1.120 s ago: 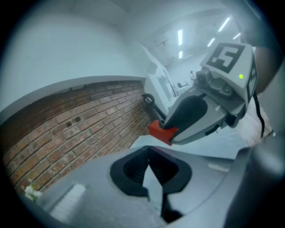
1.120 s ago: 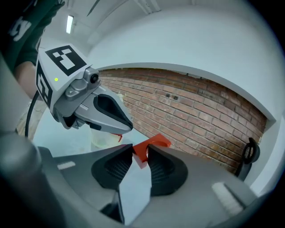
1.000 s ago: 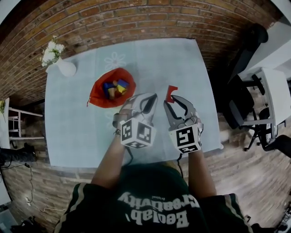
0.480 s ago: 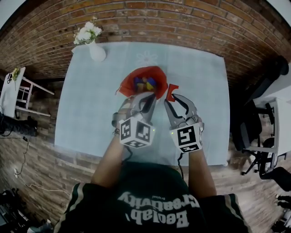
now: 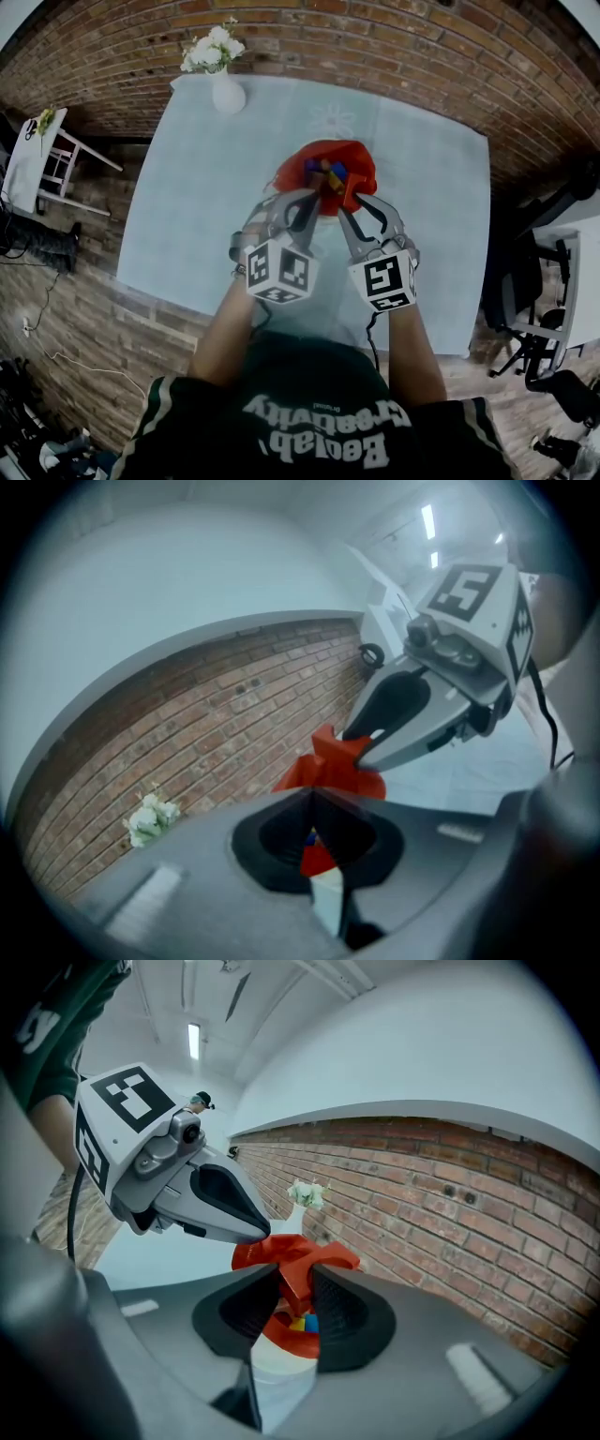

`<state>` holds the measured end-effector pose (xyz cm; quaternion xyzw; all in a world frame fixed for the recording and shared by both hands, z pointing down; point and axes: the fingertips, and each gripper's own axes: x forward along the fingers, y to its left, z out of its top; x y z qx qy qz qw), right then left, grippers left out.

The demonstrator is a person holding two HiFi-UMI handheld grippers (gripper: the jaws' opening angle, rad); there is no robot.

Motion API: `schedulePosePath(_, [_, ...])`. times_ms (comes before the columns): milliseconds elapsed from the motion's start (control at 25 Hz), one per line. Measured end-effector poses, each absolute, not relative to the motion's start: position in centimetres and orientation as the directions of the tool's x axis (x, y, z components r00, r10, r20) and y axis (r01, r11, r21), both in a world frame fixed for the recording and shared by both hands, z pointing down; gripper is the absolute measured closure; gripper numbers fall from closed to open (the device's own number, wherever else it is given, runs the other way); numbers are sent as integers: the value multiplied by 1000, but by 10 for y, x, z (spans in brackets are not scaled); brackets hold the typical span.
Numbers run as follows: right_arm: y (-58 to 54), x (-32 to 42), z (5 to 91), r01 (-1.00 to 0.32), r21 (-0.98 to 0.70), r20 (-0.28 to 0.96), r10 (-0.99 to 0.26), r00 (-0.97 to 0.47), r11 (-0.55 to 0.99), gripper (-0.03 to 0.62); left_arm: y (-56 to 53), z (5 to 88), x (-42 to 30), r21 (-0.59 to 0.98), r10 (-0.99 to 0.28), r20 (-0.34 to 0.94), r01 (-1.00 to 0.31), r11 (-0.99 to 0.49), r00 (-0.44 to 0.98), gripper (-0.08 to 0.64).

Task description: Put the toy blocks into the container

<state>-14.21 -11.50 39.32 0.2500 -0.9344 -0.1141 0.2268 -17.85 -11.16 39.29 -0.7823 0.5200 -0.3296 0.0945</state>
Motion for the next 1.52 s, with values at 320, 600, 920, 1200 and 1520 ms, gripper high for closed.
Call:
schedulePosePath(320, [-138, -152, 403, -411, 311, 379, -509, -773, 857, 476, -132, 402, -189, -477, -870, 430, -757, -447, 243, 555])
schedulePosePath(600, [-156, -163, 398, -419, 325, 343, -518, -784, 848, 443, -145, 407, -198, -472, -864, 442, -757, -451, 239, 555])
schedulePosePath(920, [-165, -162, 403, -425, 319, 351, -522, -777, 847, 445, -150, 409, -204, -471, -862, 449, -758, -451, 235, 555])
schedulePosePath(1200, [-161, -162, 408, -410, 341, 369, -522, -769, 846, 586, -152, 411, -205, -465, -860, 450, -759, -456, 241, 555])
schedulePosePath(1520, [-152, -158, 376, -424, 394, 314, -553, -772, 815, 586, -143, 387, -198, -512, -876, 413, -732, -449, 249, 555])
